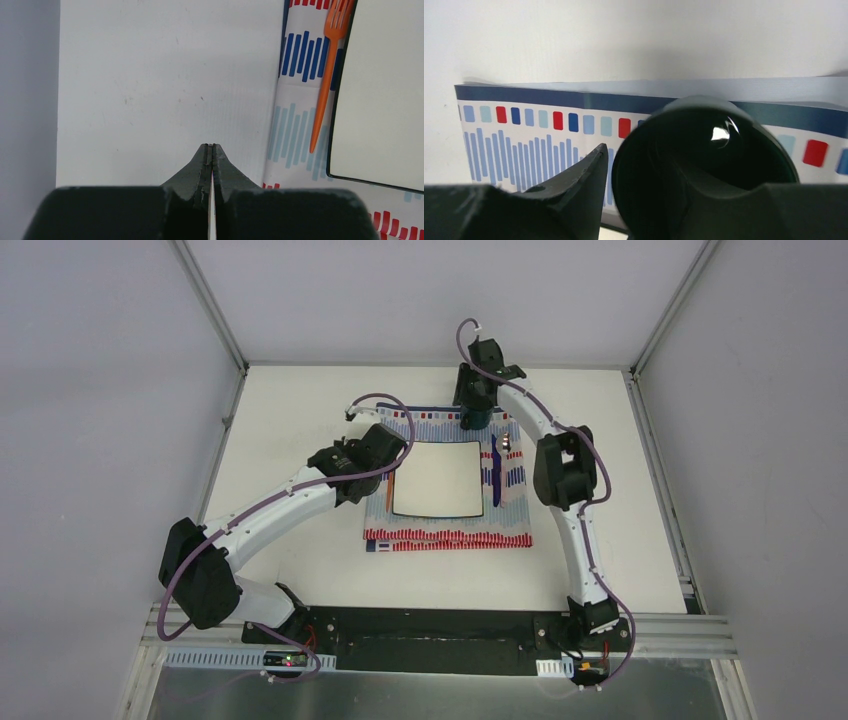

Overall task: Set the dinner table for one person
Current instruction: Place the cup on the napkin.

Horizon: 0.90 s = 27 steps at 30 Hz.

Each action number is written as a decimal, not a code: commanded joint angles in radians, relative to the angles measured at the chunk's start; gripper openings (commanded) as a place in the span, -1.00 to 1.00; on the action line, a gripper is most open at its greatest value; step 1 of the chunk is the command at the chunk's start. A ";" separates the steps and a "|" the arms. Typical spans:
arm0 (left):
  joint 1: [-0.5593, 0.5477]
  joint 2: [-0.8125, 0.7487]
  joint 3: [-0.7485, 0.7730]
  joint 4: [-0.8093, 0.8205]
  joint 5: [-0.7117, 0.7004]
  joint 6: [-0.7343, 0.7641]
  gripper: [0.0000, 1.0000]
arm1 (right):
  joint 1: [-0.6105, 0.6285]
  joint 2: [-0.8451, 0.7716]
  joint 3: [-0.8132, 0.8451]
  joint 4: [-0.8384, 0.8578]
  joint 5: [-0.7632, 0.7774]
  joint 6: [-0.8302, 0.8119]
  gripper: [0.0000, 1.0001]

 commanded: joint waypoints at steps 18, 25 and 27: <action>0.013 -0.070 -0.006 0.020 0.037 0.009 -1.00 | 0.074 -0.299 -0.168 0.099 0.083 -0.057 -1.00; 0.013 -0.080 -0.019 0.019 0.058 -0.004 -1.00 | 0.129 -0.263 -0.221 0.093 0.114 -0.059 -1.00; 0.013 -0.089 -0.025 0.019 0.062 -0.007 -1.00 | 0.138 -0.248 -0.223 0.085 0.130 -0.063 -1.00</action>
